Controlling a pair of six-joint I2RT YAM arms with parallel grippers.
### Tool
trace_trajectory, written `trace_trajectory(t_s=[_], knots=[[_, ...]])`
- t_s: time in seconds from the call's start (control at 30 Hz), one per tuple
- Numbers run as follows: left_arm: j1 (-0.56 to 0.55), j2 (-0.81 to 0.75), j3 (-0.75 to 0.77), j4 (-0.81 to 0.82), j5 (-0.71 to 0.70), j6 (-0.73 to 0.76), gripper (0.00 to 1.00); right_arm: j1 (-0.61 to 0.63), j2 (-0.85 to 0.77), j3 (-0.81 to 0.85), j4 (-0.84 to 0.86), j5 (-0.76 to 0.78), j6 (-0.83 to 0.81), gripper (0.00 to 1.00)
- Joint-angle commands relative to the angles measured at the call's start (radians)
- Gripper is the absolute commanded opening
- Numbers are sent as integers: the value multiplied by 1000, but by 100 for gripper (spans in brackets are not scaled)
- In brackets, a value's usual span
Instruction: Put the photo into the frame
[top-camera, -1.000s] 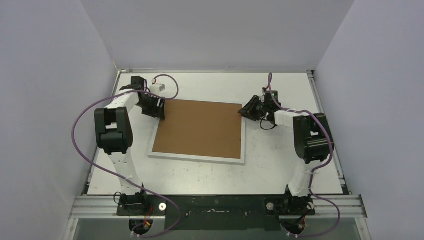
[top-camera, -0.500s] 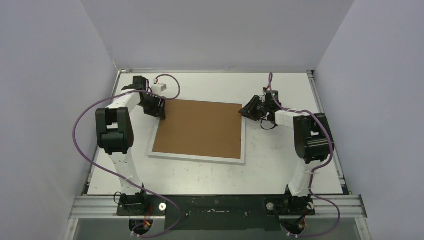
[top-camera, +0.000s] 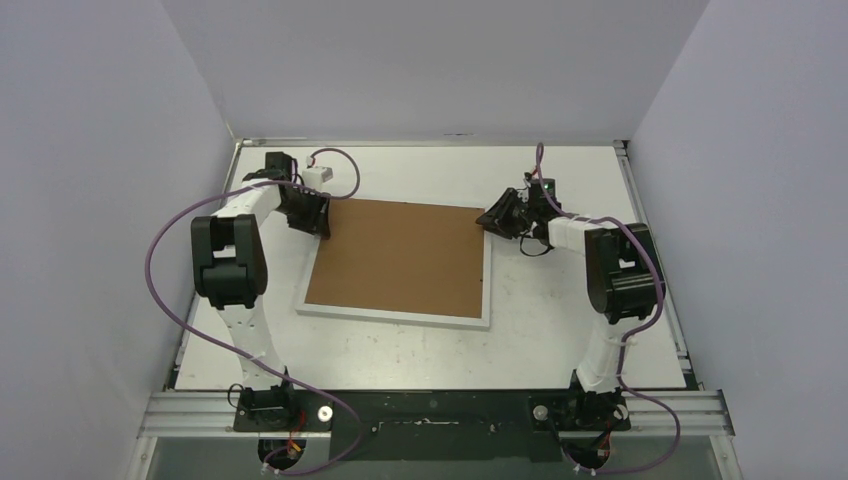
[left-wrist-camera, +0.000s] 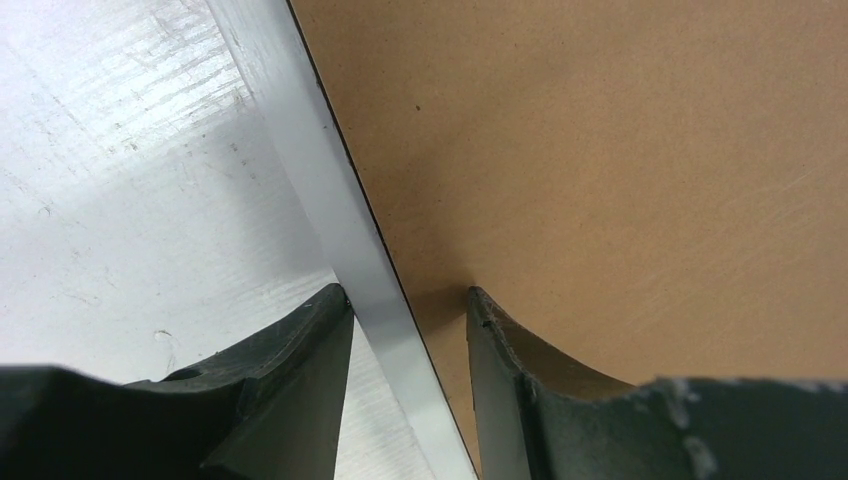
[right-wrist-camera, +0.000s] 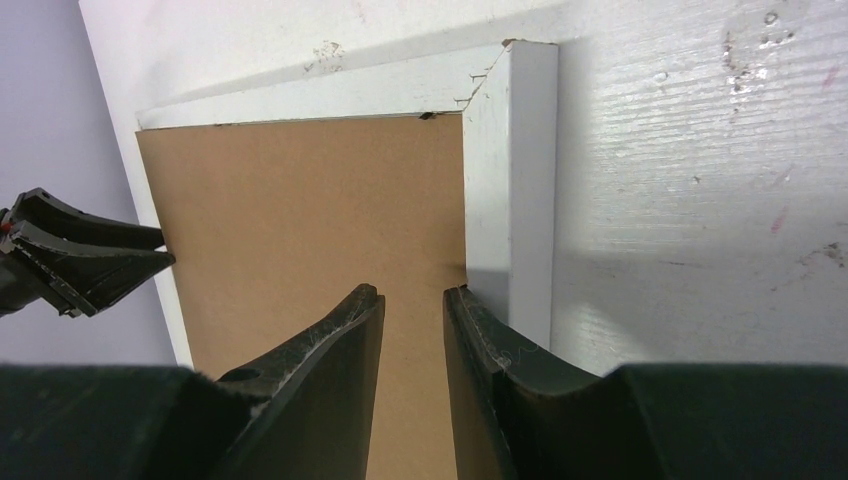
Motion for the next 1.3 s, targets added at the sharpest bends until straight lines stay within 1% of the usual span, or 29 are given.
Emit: trace_trajectory(t_s=[0.0,0.33,0.47,0.6,0.83,0.93,1.0,1.13,1.27], knots=[[-49,32,-38,26,7,39,41,17,25,35,20,-1,-10,30],[-56,32,-35,14,12,48,40,54,60,-3,60,-6,18,30],[-56,34,-35,10,13,52,40,57,61,6,71,-13,27,30],[-55,31,-32,6,14,52,39,61,33,47,54,-18,17,30],[-55,26,-38,-2,13,60,38,130,71,223,-37,-60,-32,30],[-53,22,-42,-2,13,56,38,143,82,225,-24,-74,-11,31],[-53,19,-44,-2,13,53,38,144,60,201,-4,-80,-6,31],[-51,15,-43,-6,9,55,38,106,-8,170,-31,-79,-29,30],[-47,13,-39,-10,6,57,38,19,-73,85,-31,-93,-36,31]])
